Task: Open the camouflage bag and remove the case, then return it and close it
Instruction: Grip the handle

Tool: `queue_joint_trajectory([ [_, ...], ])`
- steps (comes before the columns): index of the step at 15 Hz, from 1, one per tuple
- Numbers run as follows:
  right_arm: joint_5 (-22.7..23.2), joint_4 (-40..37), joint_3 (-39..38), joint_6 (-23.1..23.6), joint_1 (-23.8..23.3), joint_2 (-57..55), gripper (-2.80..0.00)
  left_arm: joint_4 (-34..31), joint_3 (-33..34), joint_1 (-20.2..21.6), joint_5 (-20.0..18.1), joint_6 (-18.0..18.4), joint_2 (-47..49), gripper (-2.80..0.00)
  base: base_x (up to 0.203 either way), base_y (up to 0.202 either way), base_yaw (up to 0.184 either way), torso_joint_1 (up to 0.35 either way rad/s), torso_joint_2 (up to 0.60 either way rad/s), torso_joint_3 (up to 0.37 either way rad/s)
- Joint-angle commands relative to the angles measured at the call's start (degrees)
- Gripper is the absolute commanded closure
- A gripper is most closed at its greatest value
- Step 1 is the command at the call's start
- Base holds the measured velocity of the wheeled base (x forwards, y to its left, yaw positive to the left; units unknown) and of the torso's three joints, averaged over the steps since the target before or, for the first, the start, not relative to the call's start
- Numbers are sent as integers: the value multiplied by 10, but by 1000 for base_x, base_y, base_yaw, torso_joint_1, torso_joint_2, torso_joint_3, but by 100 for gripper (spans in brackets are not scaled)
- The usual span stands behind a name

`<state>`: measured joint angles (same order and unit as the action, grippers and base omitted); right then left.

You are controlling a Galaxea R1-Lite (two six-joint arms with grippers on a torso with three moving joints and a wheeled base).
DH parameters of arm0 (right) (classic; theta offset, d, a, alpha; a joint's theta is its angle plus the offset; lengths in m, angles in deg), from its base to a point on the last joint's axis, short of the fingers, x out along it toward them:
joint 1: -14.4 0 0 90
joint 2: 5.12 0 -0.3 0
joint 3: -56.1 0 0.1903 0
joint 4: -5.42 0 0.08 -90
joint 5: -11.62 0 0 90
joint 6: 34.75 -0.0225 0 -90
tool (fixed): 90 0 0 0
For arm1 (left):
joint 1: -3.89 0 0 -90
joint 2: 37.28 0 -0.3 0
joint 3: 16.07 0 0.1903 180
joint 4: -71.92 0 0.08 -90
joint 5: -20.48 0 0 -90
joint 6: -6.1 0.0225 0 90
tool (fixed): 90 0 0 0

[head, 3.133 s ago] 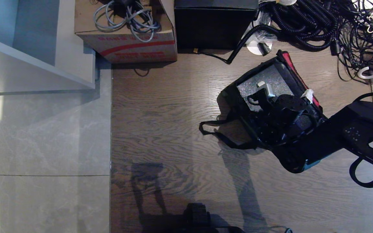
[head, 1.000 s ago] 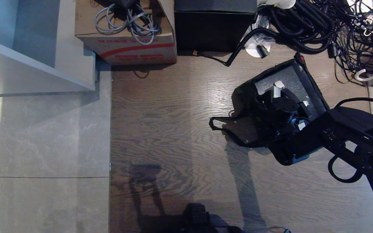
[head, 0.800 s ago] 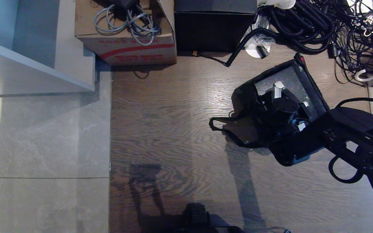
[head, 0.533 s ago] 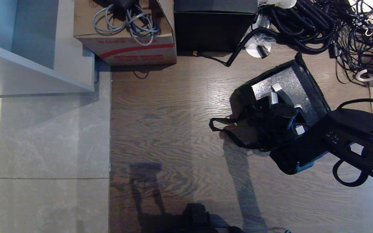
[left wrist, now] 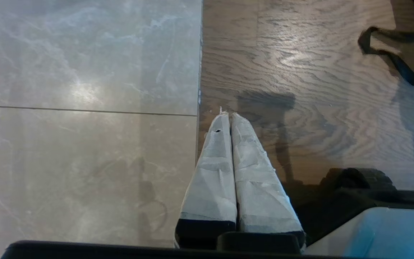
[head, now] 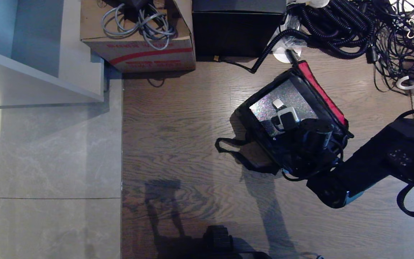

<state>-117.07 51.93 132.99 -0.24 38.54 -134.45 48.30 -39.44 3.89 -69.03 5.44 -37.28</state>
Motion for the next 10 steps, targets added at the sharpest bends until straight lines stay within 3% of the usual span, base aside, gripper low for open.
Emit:
queue_joint_trajectory([
  [1,56,9,-24,7,-5,40,0,0,0,0,0,0,-1,0,0,0,0,0,0,0],
  [3,127,8,-49,25,-23,61,0,0,0,0,0,0,-1,0,0,0,0,0,0,0],
  [7,286,5,-92,104,-72,97,0,0,0,0,0,0,-1,0,0,0,0,0,0,0],
  [10,310,-22,-87,141,-105,112,0,0,0,0,0,0,-1,0,0,0,0,0,0,0],
])
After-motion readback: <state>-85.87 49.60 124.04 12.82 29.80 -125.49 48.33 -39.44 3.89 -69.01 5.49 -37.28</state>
